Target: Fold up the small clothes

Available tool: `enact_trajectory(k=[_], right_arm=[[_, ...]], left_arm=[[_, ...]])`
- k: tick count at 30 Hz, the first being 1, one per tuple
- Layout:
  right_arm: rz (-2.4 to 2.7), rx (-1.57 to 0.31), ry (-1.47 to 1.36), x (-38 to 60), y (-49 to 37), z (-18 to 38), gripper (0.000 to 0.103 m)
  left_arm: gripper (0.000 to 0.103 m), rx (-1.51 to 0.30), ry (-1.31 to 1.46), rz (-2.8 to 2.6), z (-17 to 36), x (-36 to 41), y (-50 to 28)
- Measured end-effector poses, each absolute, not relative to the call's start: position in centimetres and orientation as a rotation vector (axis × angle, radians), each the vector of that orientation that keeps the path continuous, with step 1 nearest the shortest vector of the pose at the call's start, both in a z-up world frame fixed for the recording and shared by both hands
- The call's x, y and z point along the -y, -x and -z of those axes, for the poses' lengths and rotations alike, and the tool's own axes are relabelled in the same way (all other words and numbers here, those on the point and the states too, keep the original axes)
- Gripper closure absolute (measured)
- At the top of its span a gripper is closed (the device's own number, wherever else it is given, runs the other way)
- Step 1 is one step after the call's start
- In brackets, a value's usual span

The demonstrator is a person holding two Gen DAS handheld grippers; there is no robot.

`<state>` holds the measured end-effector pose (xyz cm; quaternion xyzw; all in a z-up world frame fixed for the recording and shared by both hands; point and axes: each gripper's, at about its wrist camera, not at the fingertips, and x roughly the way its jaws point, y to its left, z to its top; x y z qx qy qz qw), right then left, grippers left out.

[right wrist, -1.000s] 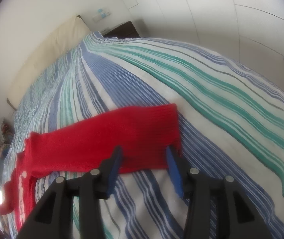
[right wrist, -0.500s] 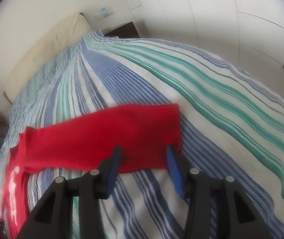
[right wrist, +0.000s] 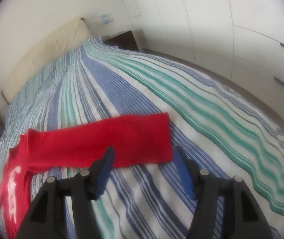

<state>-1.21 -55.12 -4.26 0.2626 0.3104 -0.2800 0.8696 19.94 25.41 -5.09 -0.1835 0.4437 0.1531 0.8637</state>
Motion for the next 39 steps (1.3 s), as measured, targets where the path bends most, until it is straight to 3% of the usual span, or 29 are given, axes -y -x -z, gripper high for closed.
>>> enact_trajectory(k=[4, 9, 15, 16, 17, 18, 19, 20, 24, 29, 34, 35, 36, 37, 38, 39], right_arm=[[0.313, -0.747, -0.475, 47.9, 3.6, 1.3, 0.041], [-0.188, -0.922, -0.612, 35.6, 5.8, 4.0, 0.041], [-0.253, -0.981, -0.65, 29.9, 5.1, 9.0, 0.041], [-0.261, -0.978, -0.678, 29.9, 4.8, 9.6, 0.041], [-0.273, -0.984, -0.69, 29.7, 4.4, 10.1, 0.044], [-0.292, -0.992, -0.686, 29.4, 4.0, 10.4, 0.063], [-0.31, -1.006, -0.663, 28.8, 3.8, 10.5, 0.083], [-0.295, -1.028, -0.619, 28.3, 3.6, 10.5, 0.098], [-0.168, -1.08, -0.463, 28.1, 4.6, 9.0, 0.099], [-0.111, -1.109, -0.479, 29.1, 5.1, 10.6, 0.099], [-0.088, -1.084, -0.445, 28.5, 5.0, 11.0, 0.099], [-0.094, -1.068, -0.45, 28.7, 5.3, 10.8, 0.094], [-0.097, -1.058, -0.461, 28.6, 5.4, 10.6, 0.084], [-0.101, -1.05, -0.476, 28.8, 5.8, 10.4, 0.079], [-0.099, -1.038, -0.482, 29.0, 6.3, 10.0, 0.066], [-0.084, -1.021, -0.472, 29.2, 6.8, 9.5, 0.053]], left_arm=[[0.027, -1.008, 0.309, 0.14, 3.3, -17.1, -13.4], [0.025, -1.09, 0.171, 0.393, 6.5, -7.4, -7.5], [0.028, -1.125, 0.232, 0.374, 9.5, -5.8, -6.8], [0.033, -1.119, 0.233, 0.381, 9.4, -5.6, -6.6], [0.056, -1.117, 0.224, 0.397, 9.4, -5.2, -6.1], [0.091, -1.129, 0.203, 0.414, 9.5, -4.7, -6.0], [0.099, -1.147, 0.187, 0.421, 9.6, -4.4, -6.0], [0.1, -1.149, 0.178, 0.414, 9.6, -4.4, -5.9], [0.101, -1.15, 0.138, 0.39, 9.3, -5.0, -5.2], [0.101, -1.168, 0.094, 0.354, 10.8, -4.2, -5.6], [0.093, -1.106, 0.041, 0.342, 9.7, -4.1, -4.5], [0.08, -1.099, 0.042, 0.336, 9.3, -4.3, -4.2], [0.059, -1.084, 0.047, 0.329, 8.8, -4.5, -3.9], [0.047, -1.058, 0.052, 0.322, 8.1, -4.8, -3.6], [0.03, -1.021, 0.055, 0.308, 7.3, -5.1, -3.2], [0.025, -0.981, 0.054, 0.291, 6.4, -5.4, -3.0]])
